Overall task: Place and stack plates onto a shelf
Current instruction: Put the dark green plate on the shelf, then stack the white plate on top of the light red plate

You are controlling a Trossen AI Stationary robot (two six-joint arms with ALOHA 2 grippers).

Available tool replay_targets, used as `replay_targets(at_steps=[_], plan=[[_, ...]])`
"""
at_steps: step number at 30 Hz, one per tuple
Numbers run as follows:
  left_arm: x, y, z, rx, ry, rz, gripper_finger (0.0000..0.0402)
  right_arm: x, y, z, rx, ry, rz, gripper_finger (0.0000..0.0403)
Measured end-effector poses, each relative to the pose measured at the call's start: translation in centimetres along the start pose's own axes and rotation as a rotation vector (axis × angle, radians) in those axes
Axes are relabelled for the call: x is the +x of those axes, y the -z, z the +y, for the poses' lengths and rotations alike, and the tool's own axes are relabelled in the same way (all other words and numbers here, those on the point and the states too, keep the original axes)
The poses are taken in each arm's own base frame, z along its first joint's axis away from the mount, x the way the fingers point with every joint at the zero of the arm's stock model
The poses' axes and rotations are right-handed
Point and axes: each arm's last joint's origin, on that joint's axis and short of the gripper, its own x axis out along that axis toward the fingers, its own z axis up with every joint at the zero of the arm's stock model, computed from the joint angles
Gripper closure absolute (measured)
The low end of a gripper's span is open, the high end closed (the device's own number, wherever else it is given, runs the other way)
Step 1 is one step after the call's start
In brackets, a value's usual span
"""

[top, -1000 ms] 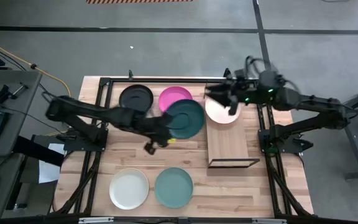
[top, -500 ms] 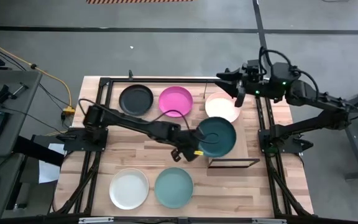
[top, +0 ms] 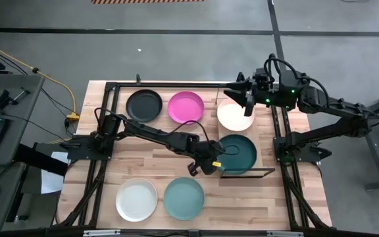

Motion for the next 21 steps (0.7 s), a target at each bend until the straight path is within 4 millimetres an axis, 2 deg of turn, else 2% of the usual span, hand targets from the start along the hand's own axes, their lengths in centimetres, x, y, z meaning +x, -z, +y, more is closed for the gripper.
replay_targets(at_steps=[11,21], plan=[[-0.1,-0.3,0.9,-0.082,-0.066,-0.060,0.0367,0.0,0.0,0.0,-0.007,0.000,0.000,0.0231],[-0.4,1.3,2.2,-0.235,-0.117,0.012,0.0320,0.0,0.0,0.0,-0.007,-0.001,0.000,0.0231]])
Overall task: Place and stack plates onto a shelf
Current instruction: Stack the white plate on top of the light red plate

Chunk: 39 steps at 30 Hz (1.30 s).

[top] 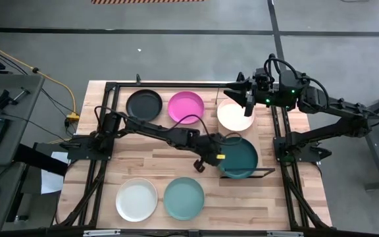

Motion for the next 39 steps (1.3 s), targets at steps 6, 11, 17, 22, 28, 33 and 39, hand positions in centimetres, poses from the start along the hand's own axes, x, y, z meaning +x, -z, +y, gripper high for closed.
replay_targets(at_steps=[6,11,17,22,28,33,39], plan=[[-3.1,0.4,2.1,-0.117,0.017,0.137,0.0297,0.0,0.0,0.0,-0.013,0.000,0.000,0.0231],[-7.6,2.7,4.3,-0.364,0.047,0.276,0.0294,0.0,0.1,0.0,-0.028,0.002,0.006,0.0231],[-12.8,7.7,4.2,-0.775,0.105,0.269,0.0300,0.0,0.6,-0.3,-0.035,0.027,0.063,0.0231],[-17.7,10.0,0.5,-0.953,0.015,0.003,0.0313,-0.1,1.7,-0.9,0.000,0.105,0.168,0.0231],[-24.8,11.4,-3.6,-1.064,-0.171,-0.545,0.0323,0.9,3.6,-1.5,0.005,0.163,0.274,0.0231],[-29.1,13.1,-6.3,-1.023,-0.360,-0.839,0.0323,2.1,5.9,-2.3,0.001,0.183,0.319,0.0231],[-32.1,14.1,-7.8,-1.027,-0.506,-0.943,0.0323,2.7,7.0,-2.7,0.026,0.162,0.301,0.0231]])
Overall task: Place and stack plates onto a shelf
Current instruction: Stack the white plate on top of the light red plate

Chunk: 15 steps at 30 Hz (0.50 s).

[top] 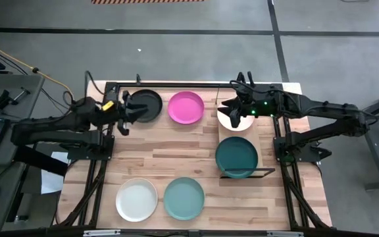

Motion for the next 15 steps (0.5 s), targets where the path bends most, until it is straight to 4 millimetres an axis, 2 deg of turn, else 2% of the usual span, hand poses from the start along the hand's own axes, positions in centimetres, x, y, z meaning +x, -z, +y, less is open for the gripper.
replay_targets(at_steps=[5,15], plan=[[-0.60,-0.47,-0.06,-0.001,-0.008,-0.035,0.0323,0.01,-0.29,0.15,0.003,-0.017,-0.031,0.0231],[-0.37,-0.24,-0.01,-0.001,-0.013,-0.018,0.0323,-0.05,-0.98,0.53,0.021,-0.059,-0.101,0.0231]])
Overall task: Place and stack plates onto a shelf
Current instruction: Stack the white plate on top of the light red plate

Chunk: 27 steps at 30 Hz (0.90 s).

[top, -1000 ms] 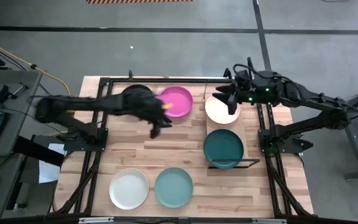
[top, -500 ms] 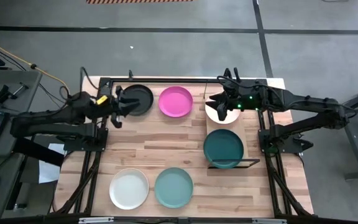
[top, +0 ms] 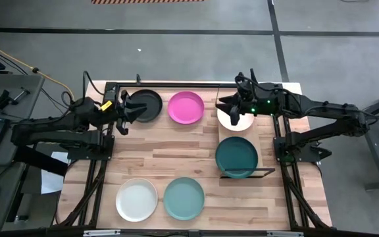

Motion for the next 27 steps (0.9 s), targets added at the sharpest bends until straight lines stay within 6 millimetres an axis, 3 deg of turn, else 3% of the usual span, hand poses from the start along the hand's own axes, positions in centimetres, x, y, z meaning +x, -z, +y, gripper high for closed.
replay_targets(at_steps=[7,11,14,20,23,27], plan=[[0.0,0.0,0.0,-0.005,0.001,-0.005,0.0323,0.6,0.2,0.0,0.047,-0.002,0.011,0.0231],[0.2,0.2,-0.2,-0.145,0.077,0.049,0.0323,1.5,0.6,0.1,0.045,-0.023,0.054,0.0231],[0.7,1.3,-1.0,-0.222,0.207,0.277,0.0323,2.2,0.9,0.1,0.043,-0.023,0.073,0.0231],[0.2,6.7,-3.4,-0.310,0.242,0.862,0.0323,3.0,1.2,0.0,0.037,-0.011,0.095,0.0231],[-0.9,9.6,-5.0,-0.257,0.265,1.119,0.0323,3.0,1.3,0.0,0.036,-0.010,0.096,0.0231],[-2.0,12.3,-6.9,-0.088,0.320,1.300,0.0323,3.0,1.2,0.0,0.036,-0.011,0.094,0.0231]])
